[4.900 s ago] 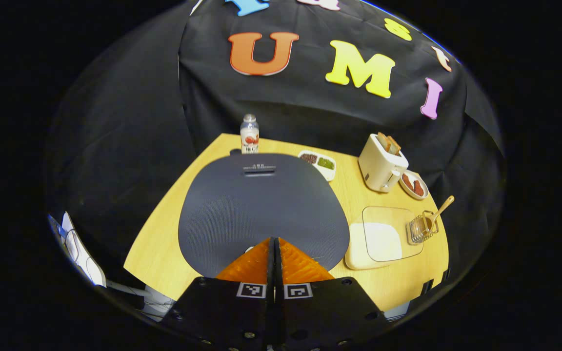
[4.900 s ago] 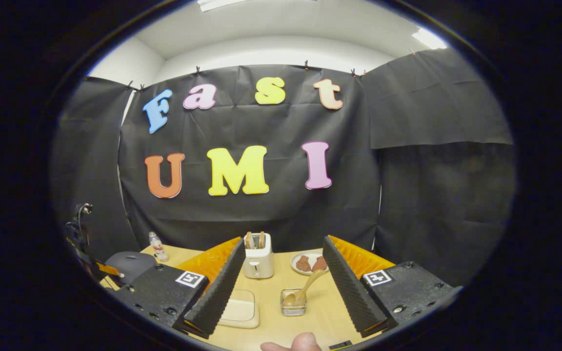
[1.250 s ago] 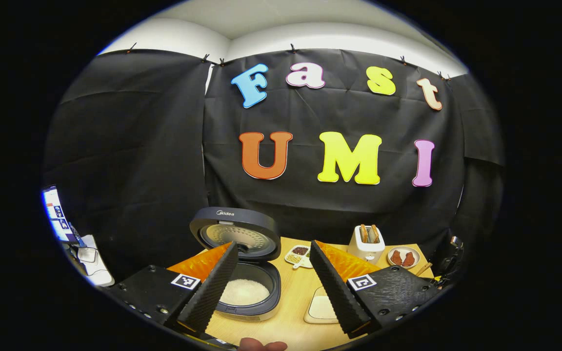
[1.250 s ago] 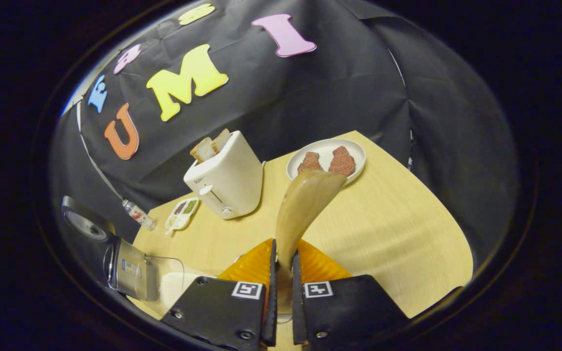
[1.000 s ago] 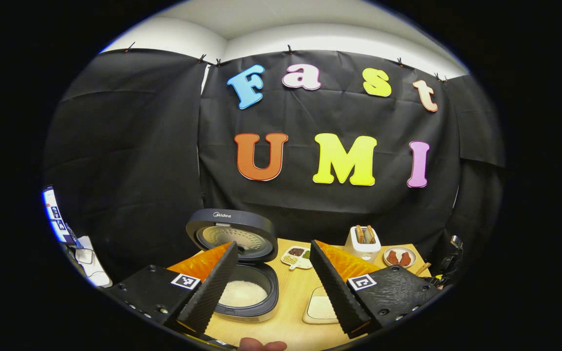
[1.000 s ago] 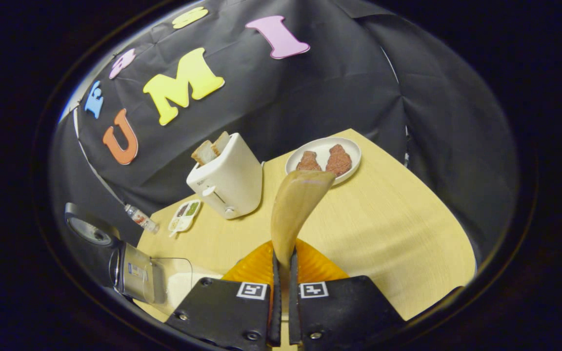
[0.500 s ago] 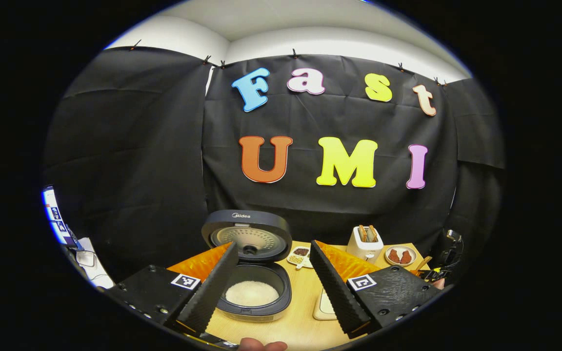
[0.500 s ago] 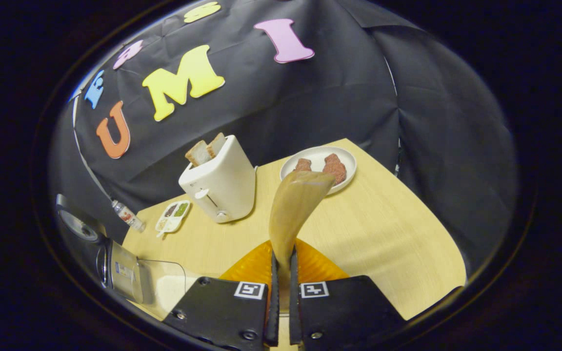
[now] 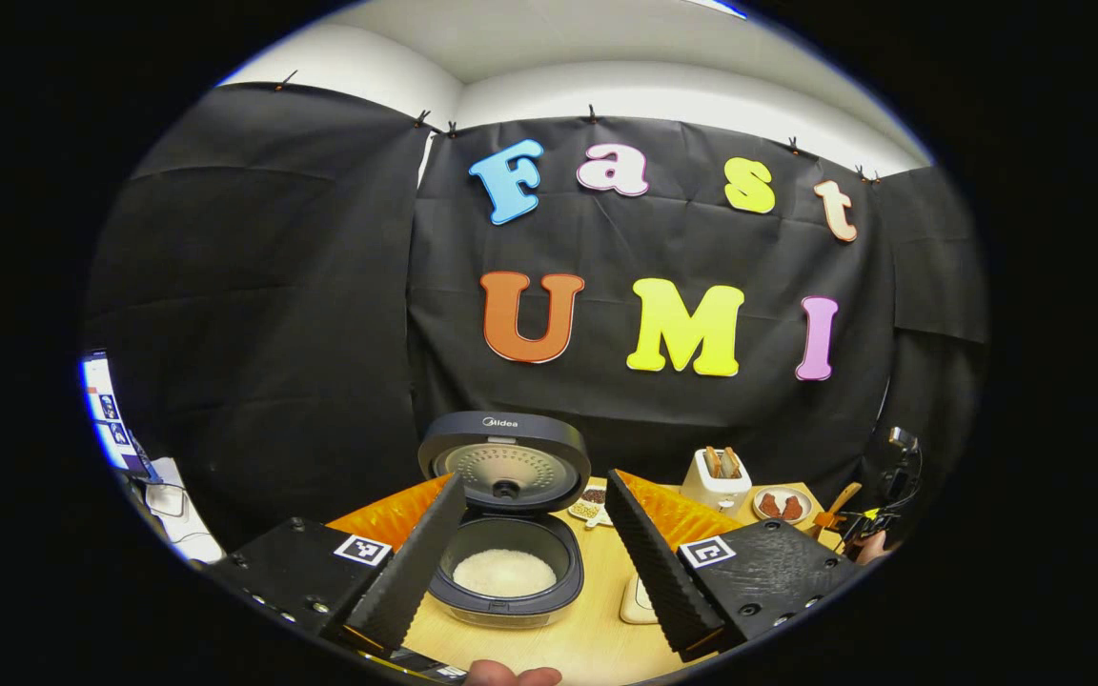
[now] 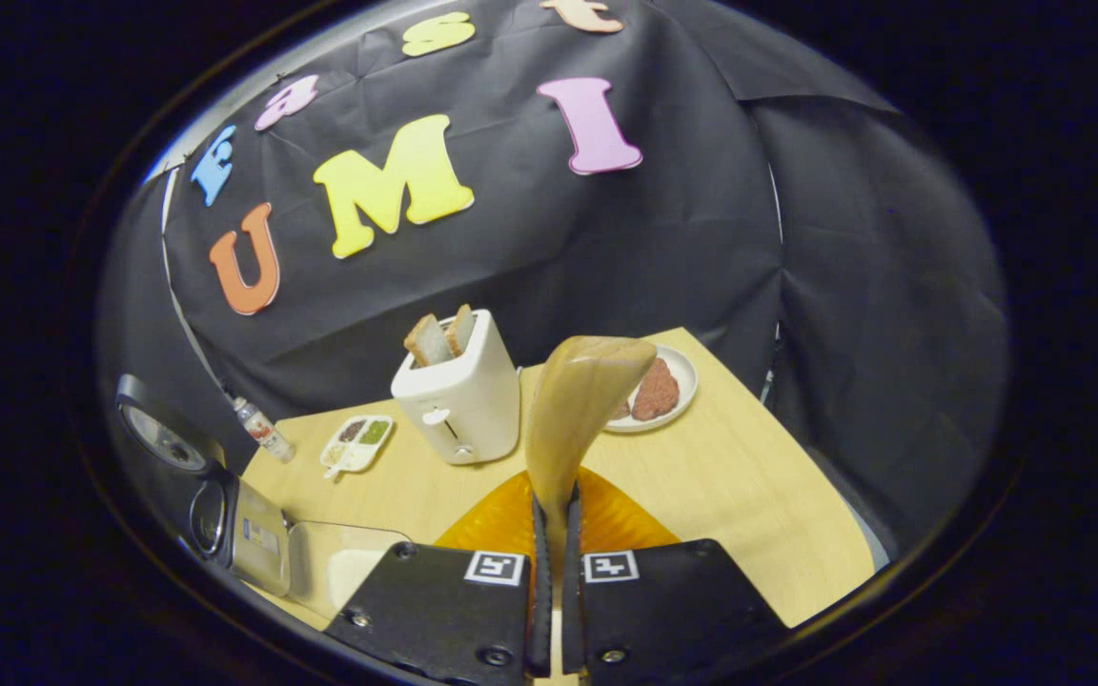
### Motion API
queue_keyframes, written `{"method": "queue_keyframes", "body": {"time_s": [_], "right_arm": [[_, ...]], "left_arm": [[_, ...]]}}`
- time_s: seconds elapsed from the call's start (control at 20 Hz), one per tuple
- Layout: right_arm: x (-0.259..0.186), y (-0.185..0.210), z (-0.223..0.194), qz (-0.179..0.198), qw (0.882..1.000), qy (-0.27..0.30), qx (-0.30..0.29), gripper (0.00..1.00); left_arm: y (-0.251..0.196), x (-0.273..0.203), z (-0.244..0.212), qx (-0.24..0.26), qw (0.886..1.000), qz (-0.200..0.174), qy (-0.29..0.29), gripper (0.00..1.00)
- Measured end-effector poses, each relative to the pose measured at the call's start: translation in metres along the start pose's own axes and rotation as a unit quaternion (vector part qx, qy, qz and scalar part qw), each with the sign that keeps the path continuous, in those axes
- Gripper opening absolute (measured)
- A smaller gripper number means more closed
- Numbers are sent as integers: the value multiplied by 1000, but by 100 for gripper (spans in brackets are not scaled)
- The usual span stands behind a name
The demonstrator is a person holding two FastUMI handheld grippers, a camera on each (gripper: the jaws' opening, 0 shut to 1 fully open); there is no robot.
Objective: Close the left gripper, press the button to open the rice cooker; take a wooden spoon from the chopstick holder with the right hand, scoop a spoonful of rice and pour it into the rice cooker, then put the wooden spoon back into the chopstick holder.
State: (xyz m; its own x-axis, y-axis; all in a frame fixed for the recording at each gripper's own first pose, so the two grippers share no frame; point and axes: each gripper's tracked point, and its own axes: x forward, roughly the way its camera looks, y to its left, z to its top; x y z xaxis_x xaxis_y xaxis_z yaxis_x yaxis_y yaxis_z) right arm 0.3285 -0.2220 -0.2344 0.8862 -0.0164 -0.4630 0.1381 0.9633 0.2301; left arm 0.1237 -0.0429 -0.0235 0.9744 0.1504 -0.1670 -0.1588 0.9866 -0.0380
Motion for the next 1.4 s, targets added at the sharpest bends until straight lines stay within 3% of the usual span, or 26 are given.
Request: {"method": "queue_keyframes", "body": {"time_s": [0.25,0.5,0.8,1.0,1.15,1.4], "right_arm": [[-48,39,40,0,999,-44,-19,9],[-73,112,34,28,998,-53,-33,9],[-60,168,-30,23,998,-24,-53,7],[-30,164,-84,-22,996,4,-88,9],[-11,161,-116,-62,986,2,-157,9],[3,168,-145,-91,965,-14,-245,9]], "left_arm": [[9,2,3,12,1000,-21,-11,94],[38,0,7,6,999,-25,-20,95],[79,0,1,14,1000,-21,-11,95],[104,-2,-10,20,1000,-21,10,95],[118,-4,-18,24,999,-16,25,95],[130,-7,-27,33,998,-16,46,95]]}}
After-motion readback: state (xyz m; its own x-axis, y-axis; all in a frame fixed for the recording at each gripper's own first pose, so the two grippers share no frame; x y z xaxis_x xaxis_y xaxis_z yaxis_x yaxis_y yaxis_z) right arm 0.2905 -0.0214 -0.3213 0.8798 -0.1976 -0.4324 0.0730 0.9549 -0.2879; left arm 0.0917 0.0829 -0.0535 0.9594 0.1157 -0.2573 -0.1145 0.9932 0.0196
